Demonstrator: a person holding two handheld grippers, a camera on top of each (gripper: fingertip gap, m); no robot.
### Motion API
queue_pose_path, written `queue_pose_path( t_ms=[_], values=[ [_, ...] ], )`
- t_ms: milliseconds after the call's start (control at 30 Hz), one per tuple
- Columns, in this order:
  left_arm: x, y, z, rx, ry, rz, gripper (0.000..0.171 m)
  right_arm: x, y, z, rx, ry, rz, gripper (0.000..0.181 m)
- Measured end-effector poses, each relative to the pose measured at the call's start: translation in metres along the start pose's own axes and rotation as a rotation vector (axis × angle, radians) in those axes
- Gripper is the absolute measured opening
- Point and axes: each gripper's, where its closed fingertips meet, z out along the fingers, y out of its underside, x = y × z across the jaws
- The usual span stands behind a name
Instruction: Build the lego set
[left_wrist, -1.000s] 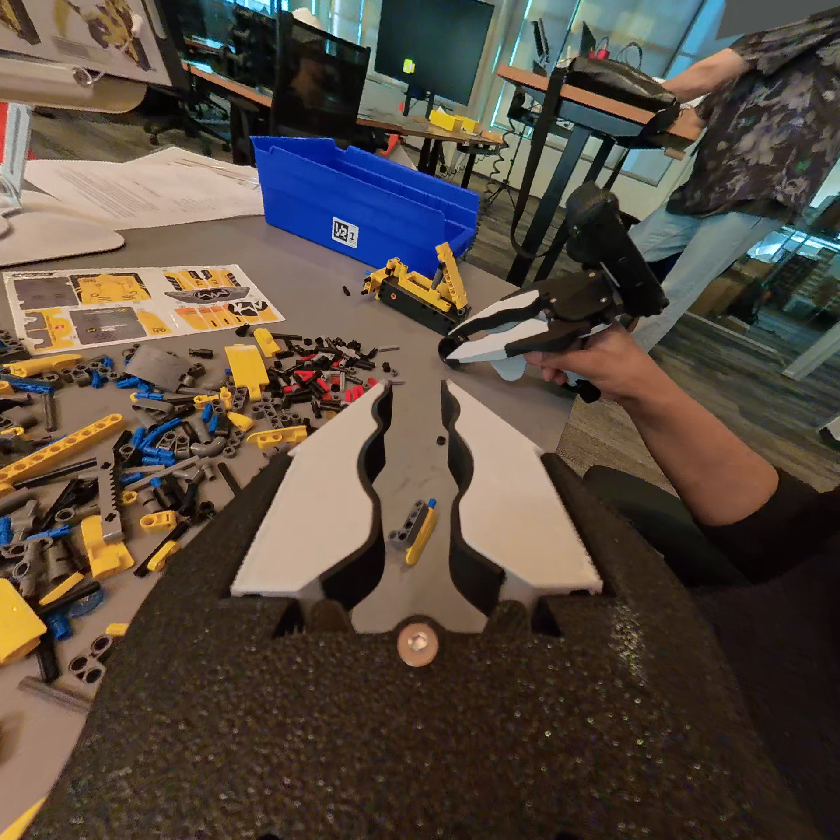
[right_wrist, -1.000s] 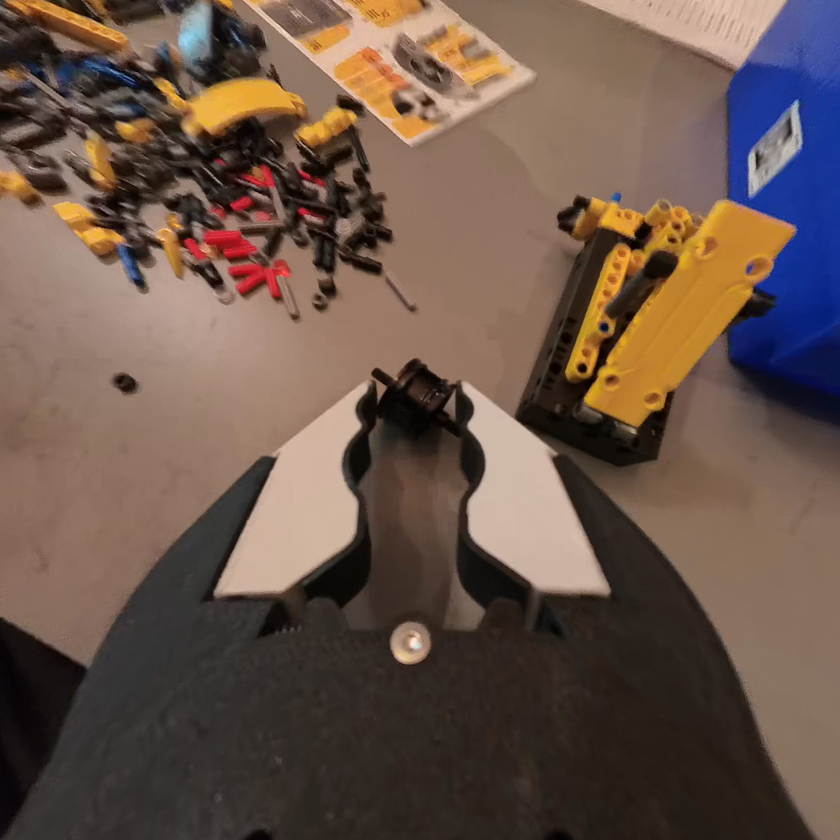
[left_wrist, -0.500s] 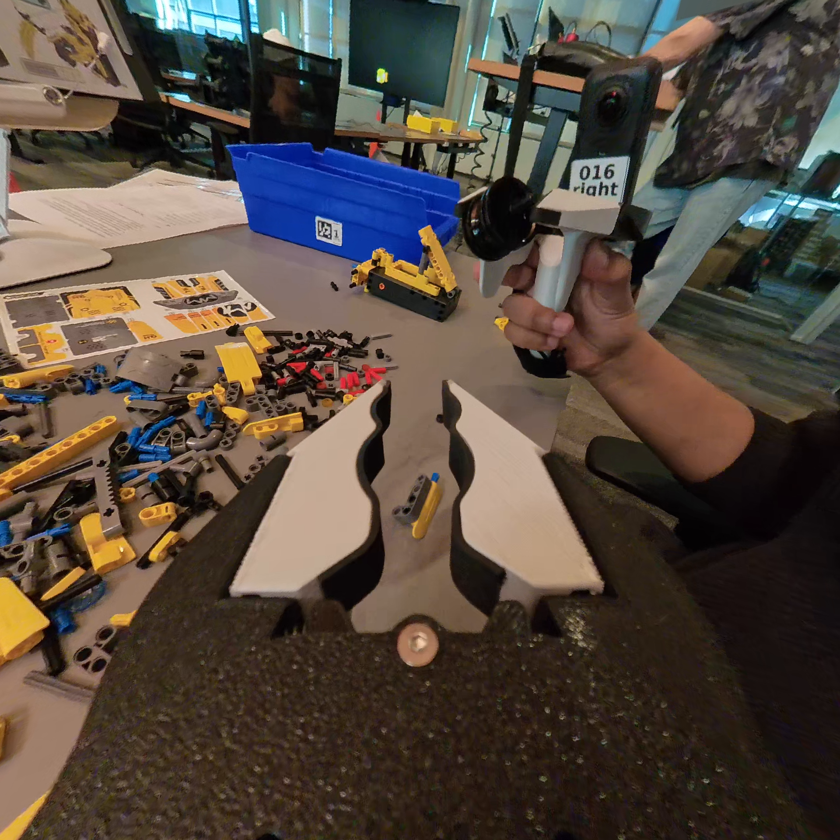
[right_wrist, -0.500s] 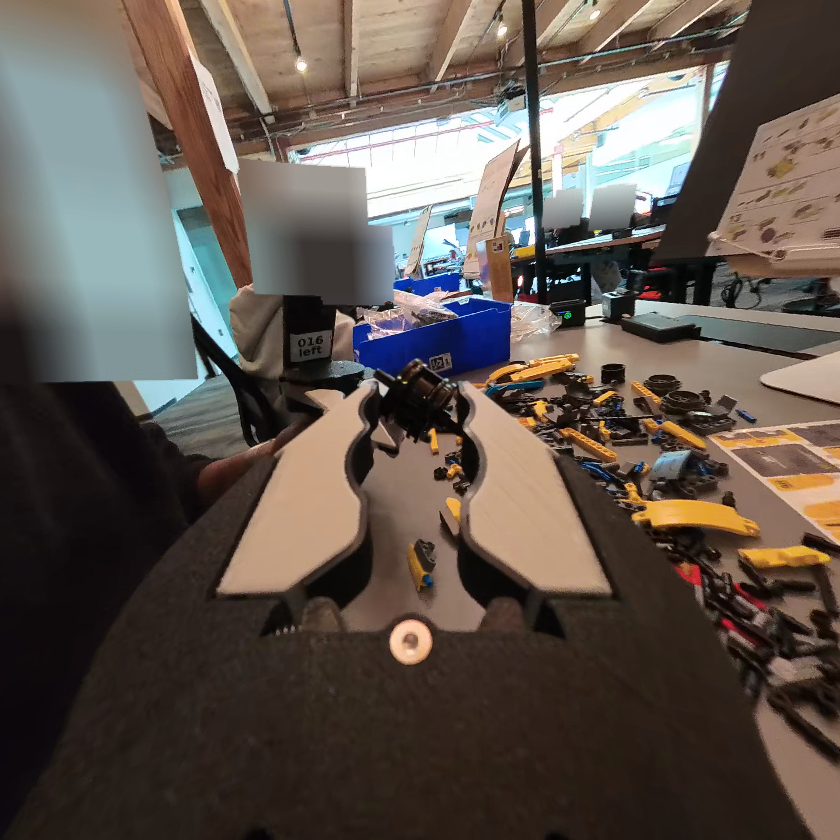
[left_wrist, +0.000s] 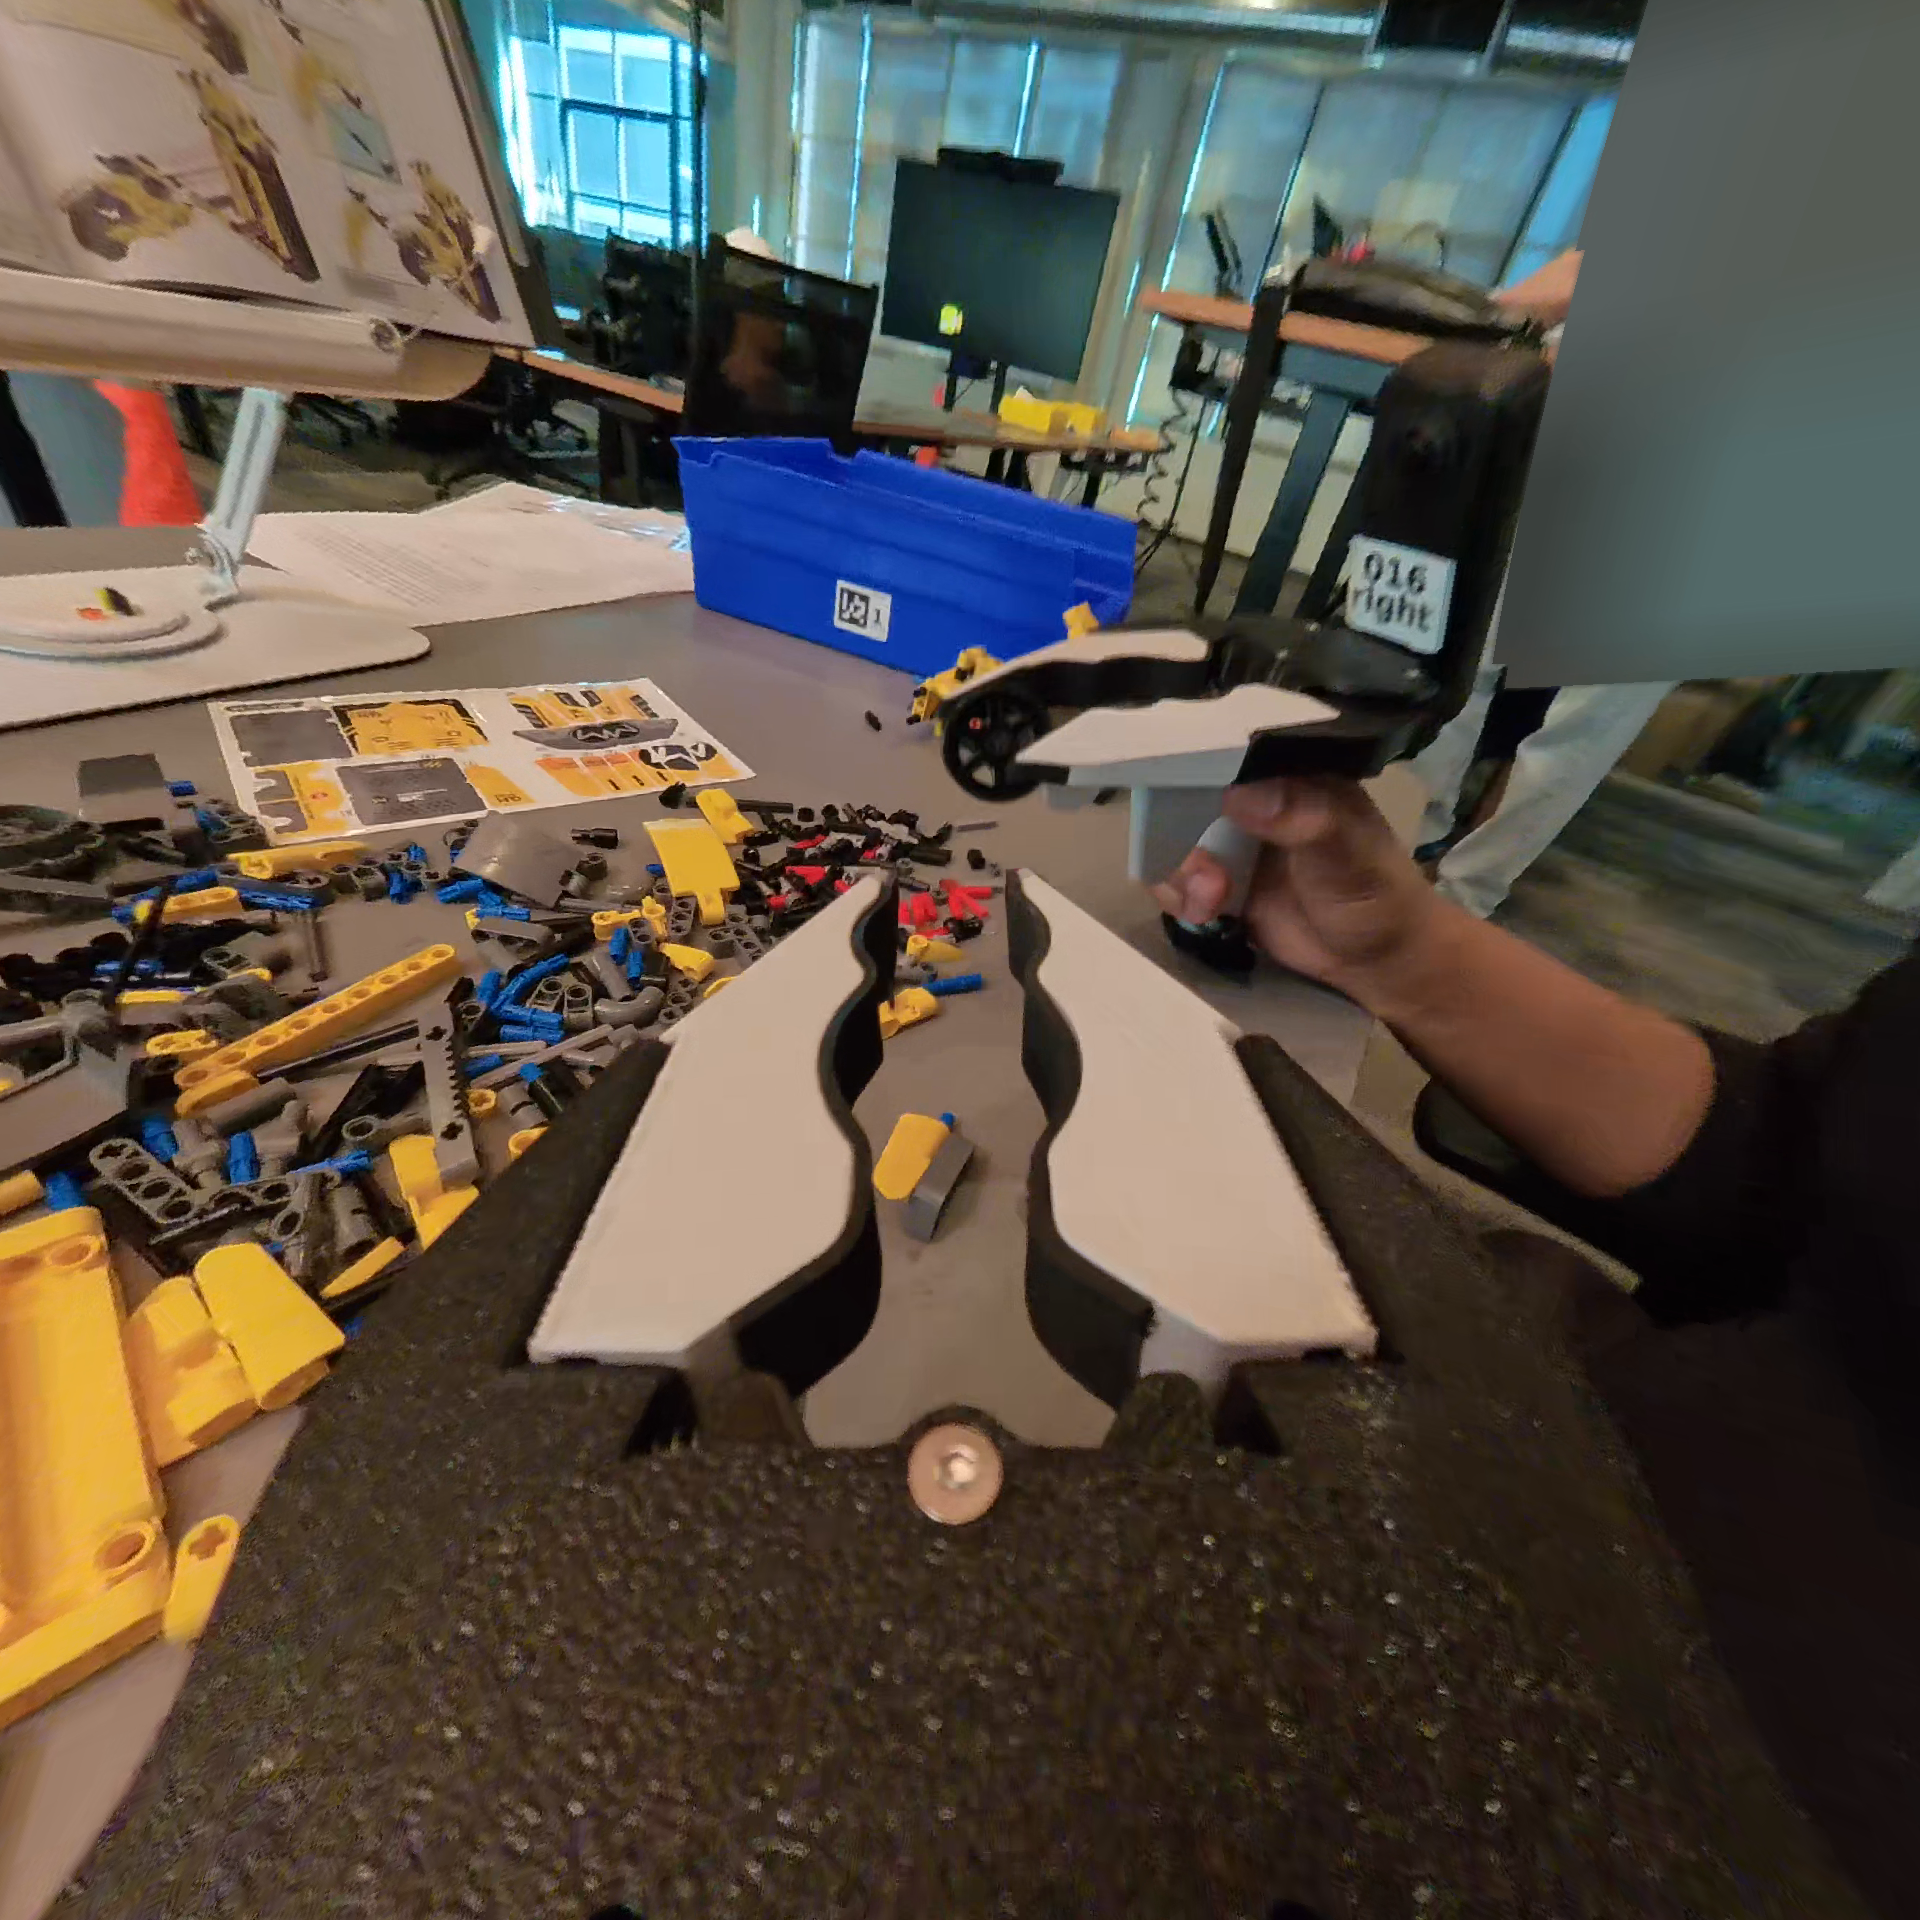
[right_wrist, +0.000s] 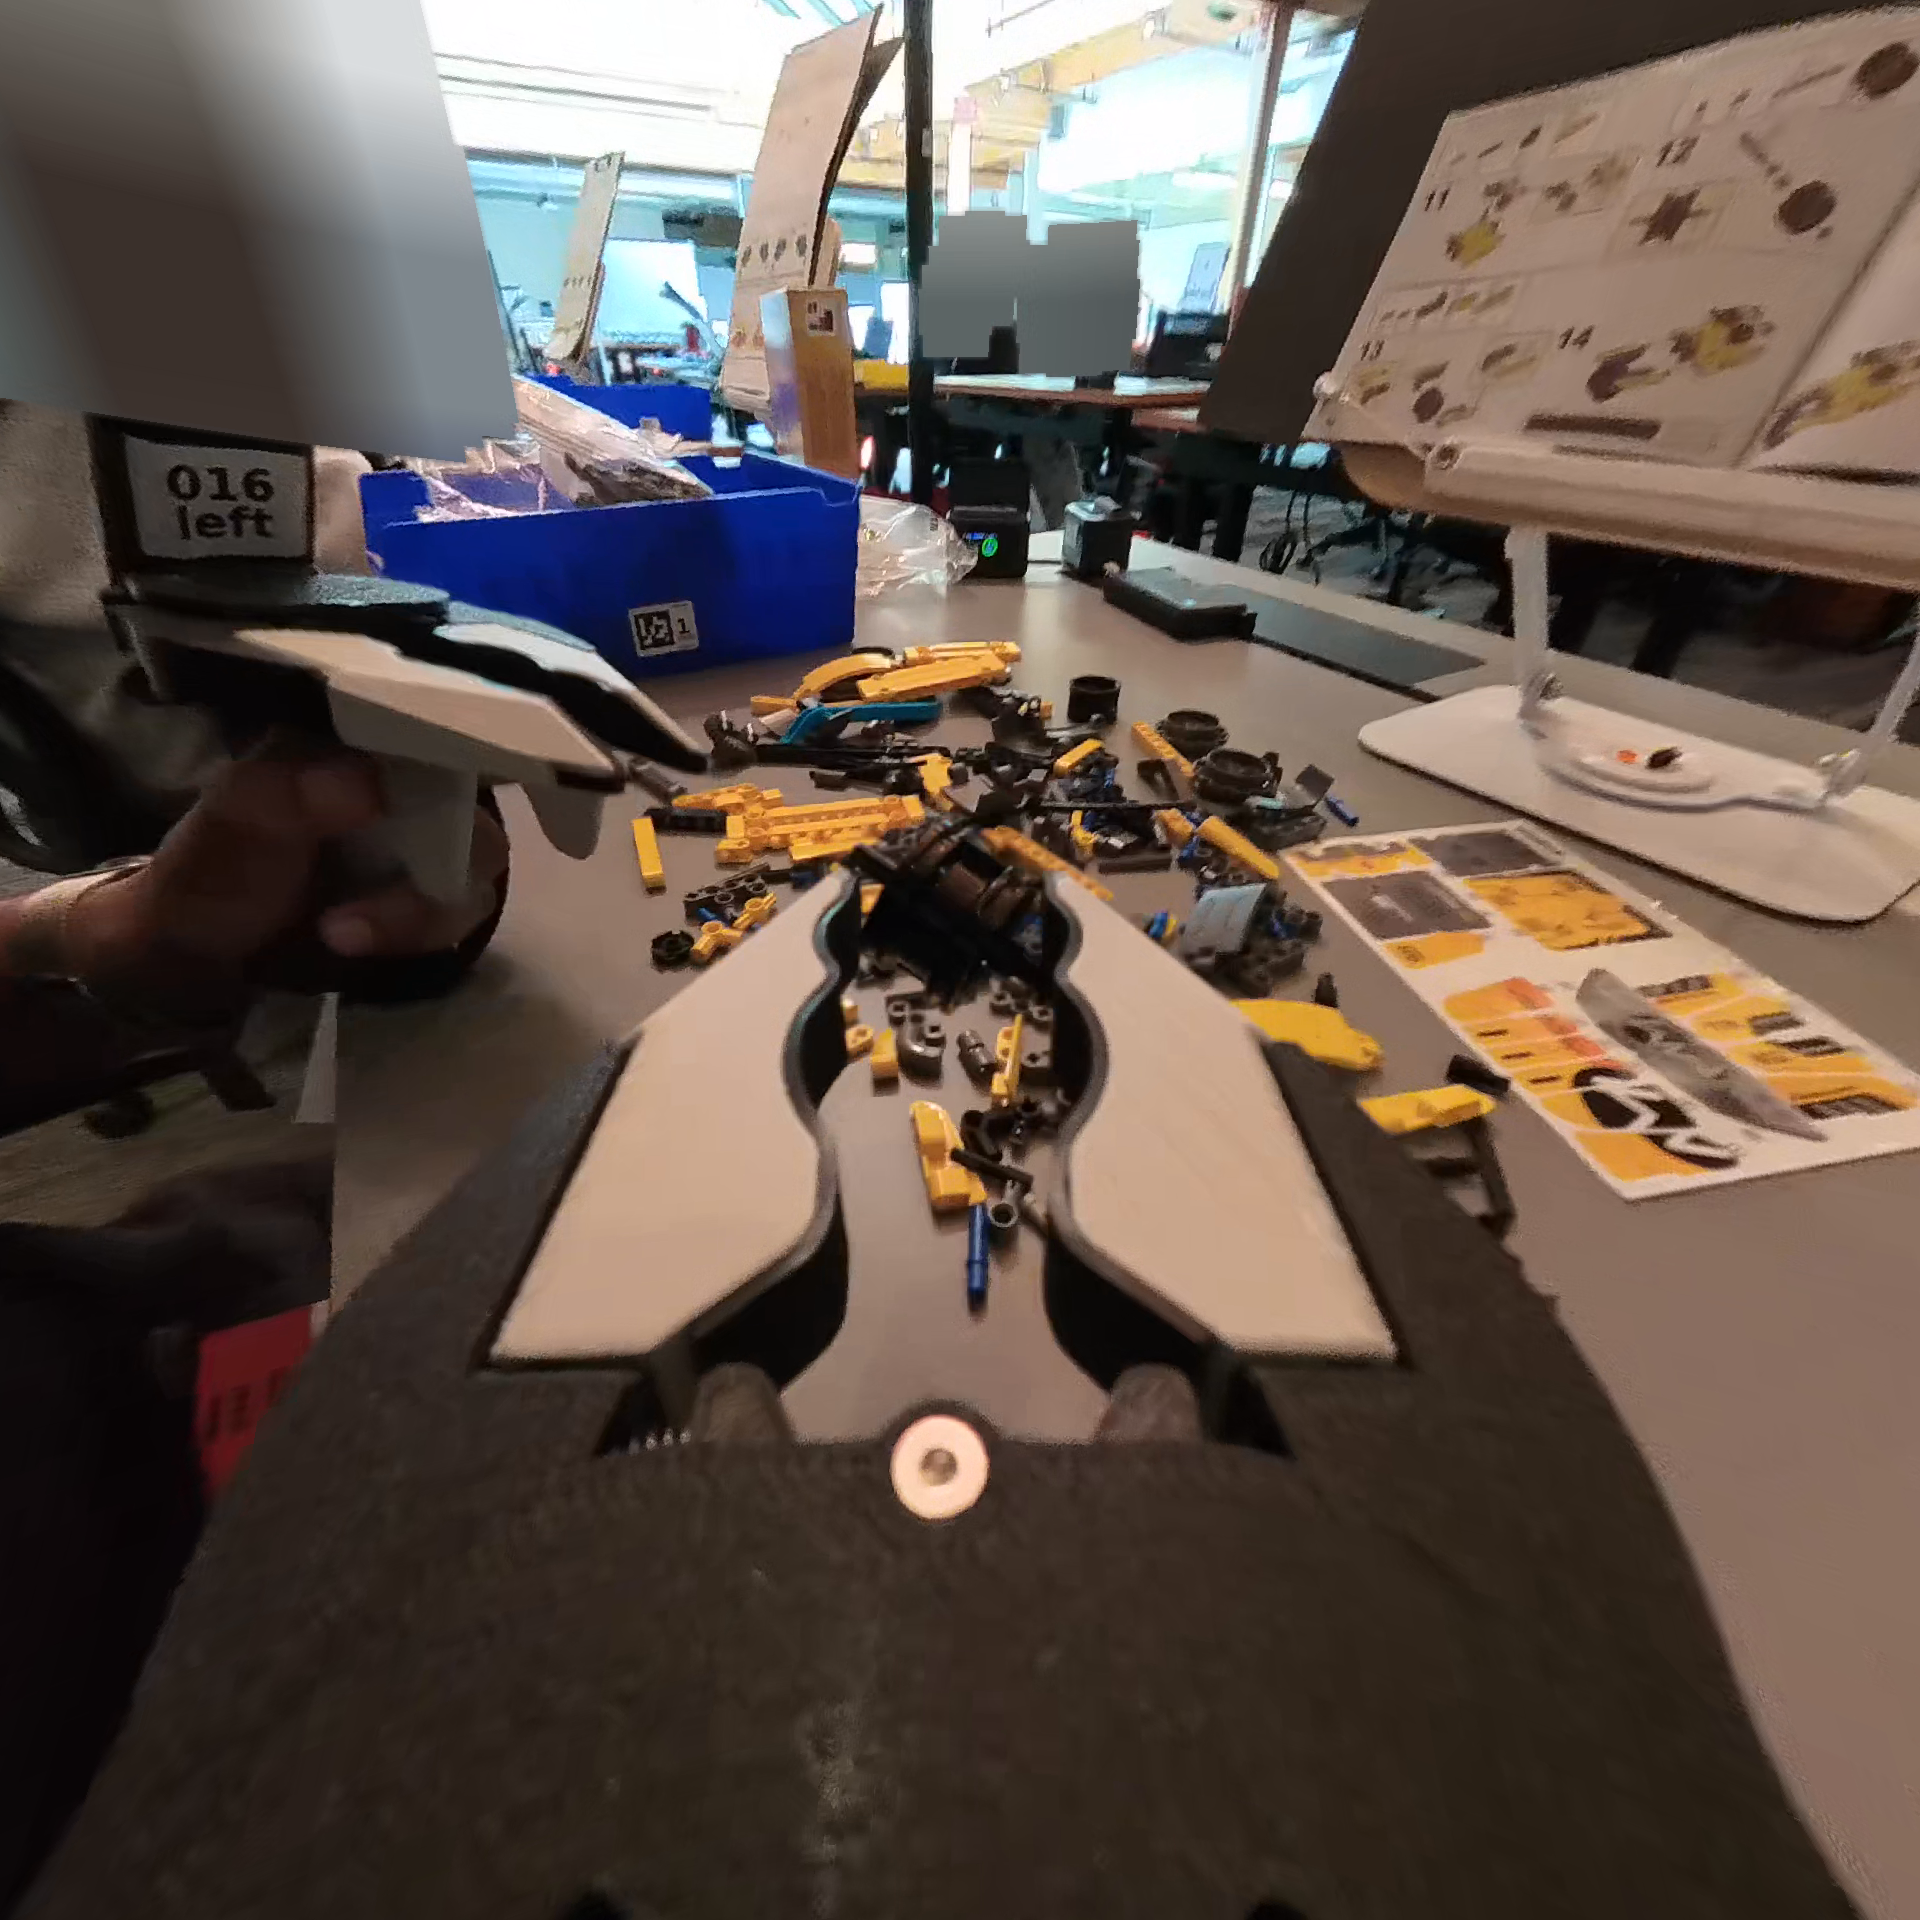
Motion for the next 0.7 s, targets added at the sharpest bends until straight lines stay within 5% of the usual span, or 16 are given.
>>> queue_pose_path(
  t_ms=[267,700],
  values=[
    [-0.018,-0.016,-0.016,0.156,0.082,-0.243,0.02,-0.001,0.005,0.001,-0.028,0.009,-0.001,0.032],
    [-0.023,-0.018,-0.018,0.191,0.132,-0.338,0.02,-0.002,0.01,0.004,-0.061,0.006,-0.005,0.032]
  ],
)
